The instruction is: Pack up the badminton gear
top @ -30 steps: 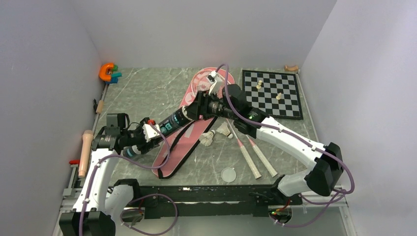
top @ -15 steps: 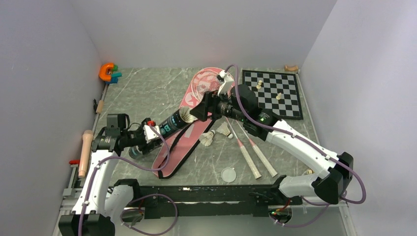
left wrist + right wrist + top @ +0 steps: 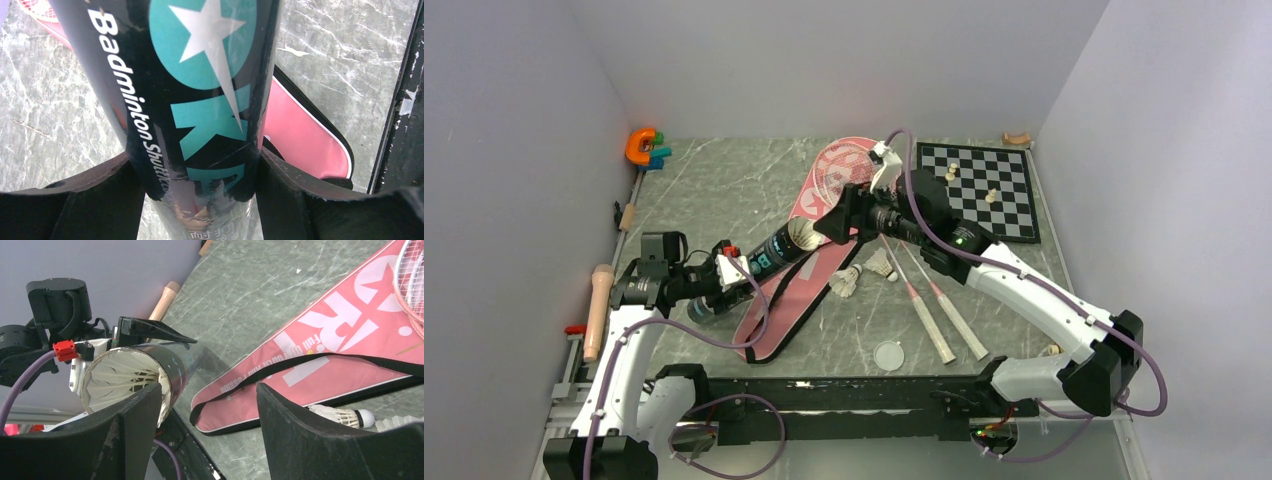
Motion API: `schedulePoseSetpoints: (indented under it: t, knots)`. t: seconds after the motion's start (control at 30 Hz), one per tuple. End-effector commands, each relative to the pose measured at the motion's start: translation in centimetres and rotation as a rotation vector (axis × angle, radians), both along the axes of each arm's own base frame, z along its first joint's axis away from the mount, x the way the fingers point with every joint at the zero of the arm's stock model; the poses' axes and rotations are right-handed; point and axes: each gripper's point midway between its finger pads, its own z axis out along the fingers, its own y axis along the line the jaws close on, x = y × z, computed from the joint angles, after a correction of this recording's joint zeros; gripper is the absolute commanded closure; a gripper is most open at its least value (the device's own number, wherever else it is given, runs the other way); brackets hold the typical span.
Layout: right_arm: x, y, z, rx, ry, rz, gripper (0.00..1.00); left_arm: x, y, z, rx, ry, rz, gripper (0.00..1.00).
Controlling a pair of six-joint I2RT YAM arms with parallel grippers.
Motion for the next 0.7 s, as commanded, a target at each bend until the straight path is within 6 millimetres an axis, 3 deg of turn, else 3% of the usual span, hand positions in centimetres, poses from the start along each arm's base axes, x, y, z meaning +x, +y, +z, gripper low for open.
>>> schedulePoseSetpoints:
  t: [0.0, 0.23, 0.43, 0.67]
  knots:
    - [-0.5, 1.1, 0.8, 0.042, -0.016, 0.040, 0.27, 0.1, -0.9, 2.3, -0.044, -0.063, -0.045, 0.86]
    - [-1.0, 1.6, -0.2, 0.026, 0.001, 0.057, 0.29, 0.4, -1.0, 2.4, -0.052, -0.067, -0.042, 0.86]
    - [-1.2, 3.1, -1.7, -0.012, 0.017, 0.079, 0.31, 0.4, -1.1, 2.8, -0.053, -0.069, -0.048, 0.86]
    - [-0.7, 4.9, -2.0, -0.002, 0.045, 0.108, 0.31, 0.4, -1.1, 2.5, -0.050, -0.060, -0.049, 0.86]
